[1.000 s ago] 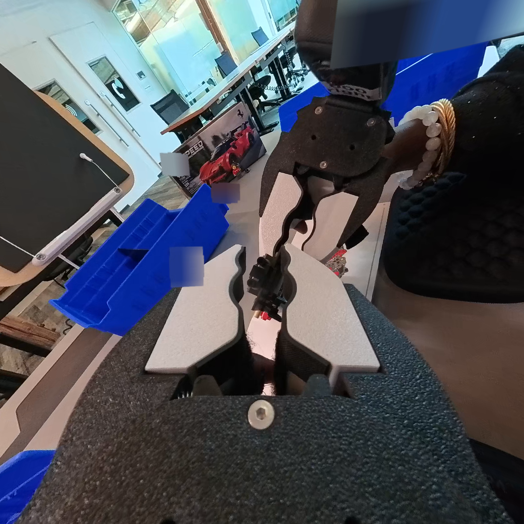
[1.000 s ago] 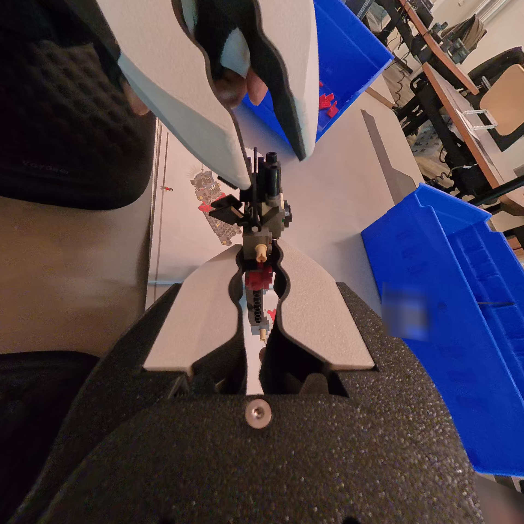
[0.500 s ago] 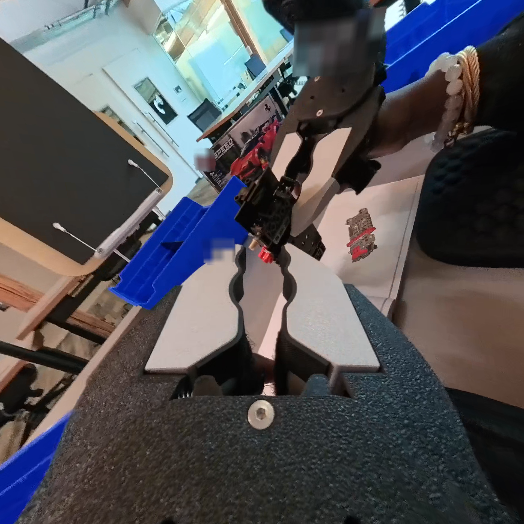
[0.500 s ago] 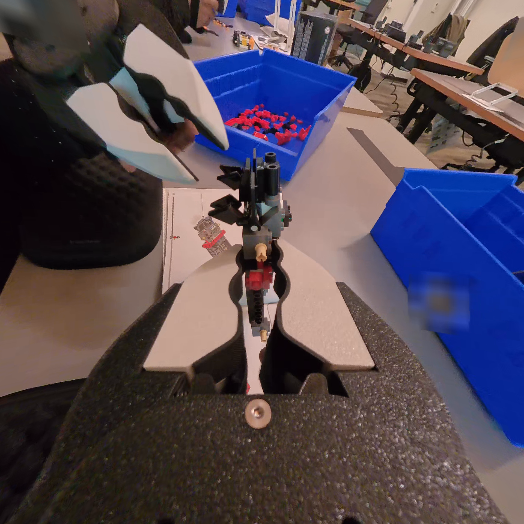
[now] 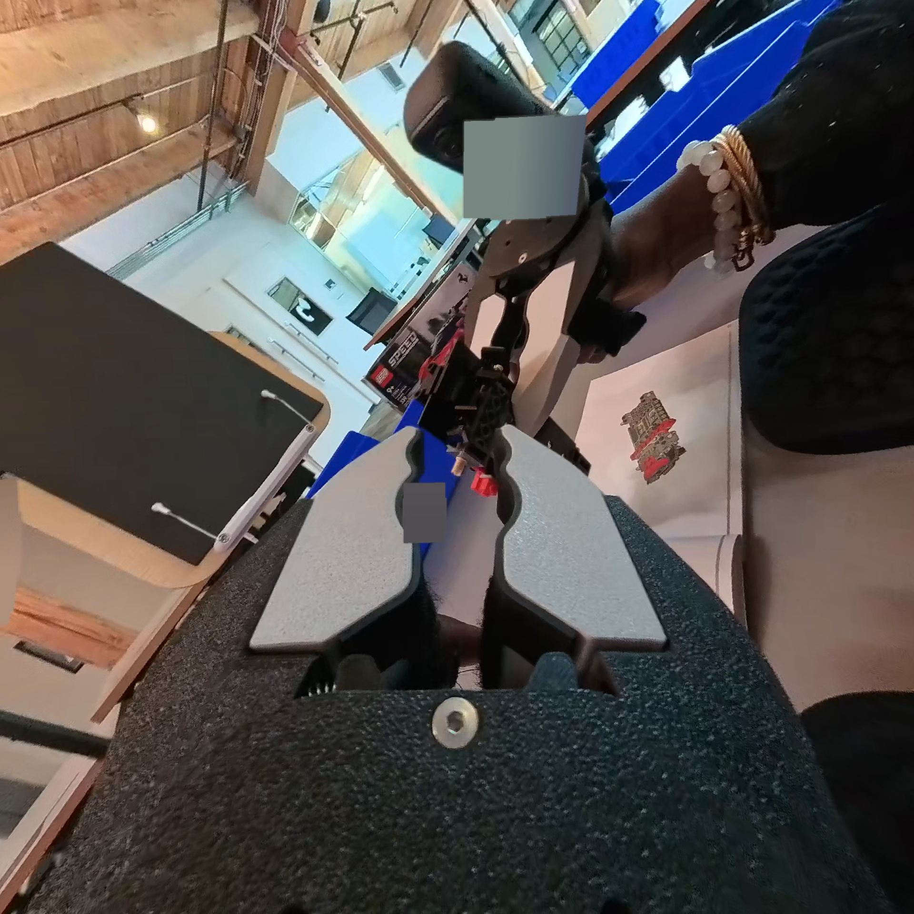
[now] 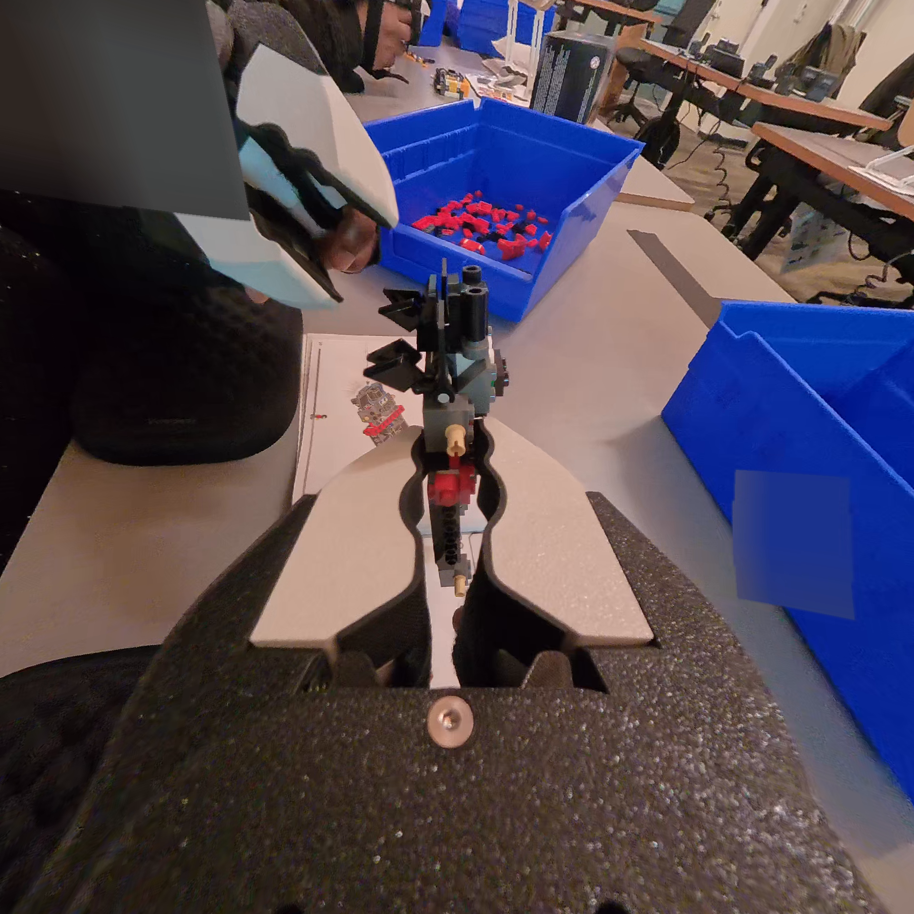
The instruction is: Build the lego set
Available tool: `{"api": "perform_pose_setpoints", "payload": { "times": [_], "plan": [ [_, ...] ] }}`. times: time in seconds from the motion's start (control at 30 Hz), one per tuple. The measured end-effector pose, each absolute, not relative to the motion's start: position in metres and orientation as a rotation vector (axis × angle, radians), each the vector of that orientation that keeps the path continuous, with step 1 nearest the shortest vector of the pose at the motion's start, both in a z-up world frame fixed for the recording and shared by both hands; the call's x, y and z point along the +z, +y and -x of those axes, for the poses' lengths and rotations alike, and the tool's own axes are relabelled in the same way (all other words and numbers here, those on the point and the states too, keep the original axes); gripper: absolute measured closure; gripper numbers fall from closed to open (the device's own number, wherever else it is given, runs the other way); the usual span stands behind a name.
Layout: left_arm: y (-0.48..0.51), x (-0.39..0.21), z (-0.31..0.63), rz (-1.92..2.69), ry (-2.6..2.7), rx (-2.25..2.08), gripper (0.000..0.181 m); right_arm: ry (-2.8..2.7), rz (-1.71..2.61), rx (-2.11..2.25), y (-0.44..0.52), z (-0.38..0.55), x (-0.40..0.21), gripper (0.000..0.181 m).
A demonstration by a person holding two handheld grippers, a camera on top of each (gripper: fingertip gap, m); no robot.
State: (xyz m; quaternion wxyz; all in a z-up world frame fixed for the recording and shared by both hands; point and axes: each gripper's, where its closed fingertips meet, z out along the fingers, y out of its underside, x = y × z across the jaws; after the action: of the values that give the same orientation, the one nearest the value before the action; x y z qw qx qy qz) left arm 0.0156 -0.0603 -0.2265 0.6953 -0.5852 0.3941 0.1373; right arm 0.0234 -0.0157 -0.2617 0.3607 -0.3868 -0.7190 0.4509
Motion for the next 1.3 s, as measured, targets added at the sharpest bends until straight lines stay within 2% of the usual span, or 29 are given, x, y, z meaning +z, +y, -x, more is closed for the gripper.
{"api": "perform_pose_setpoints", "payload": {
  "times": [0.63,1.3],
  "plan": [
    [-0.048,-0.245,-0.006,1.358,0.836,0.222,0.16,-1.852,1.002,1.236,-0.018,-0.023,-0.272,0.164],
    [-0.05,-0.235,-0.022,1.25,0.883,0.309,0.17,-1.877,0.987,1.289,-0.029,-0.022,-0.277,0.165]
  ]
}}
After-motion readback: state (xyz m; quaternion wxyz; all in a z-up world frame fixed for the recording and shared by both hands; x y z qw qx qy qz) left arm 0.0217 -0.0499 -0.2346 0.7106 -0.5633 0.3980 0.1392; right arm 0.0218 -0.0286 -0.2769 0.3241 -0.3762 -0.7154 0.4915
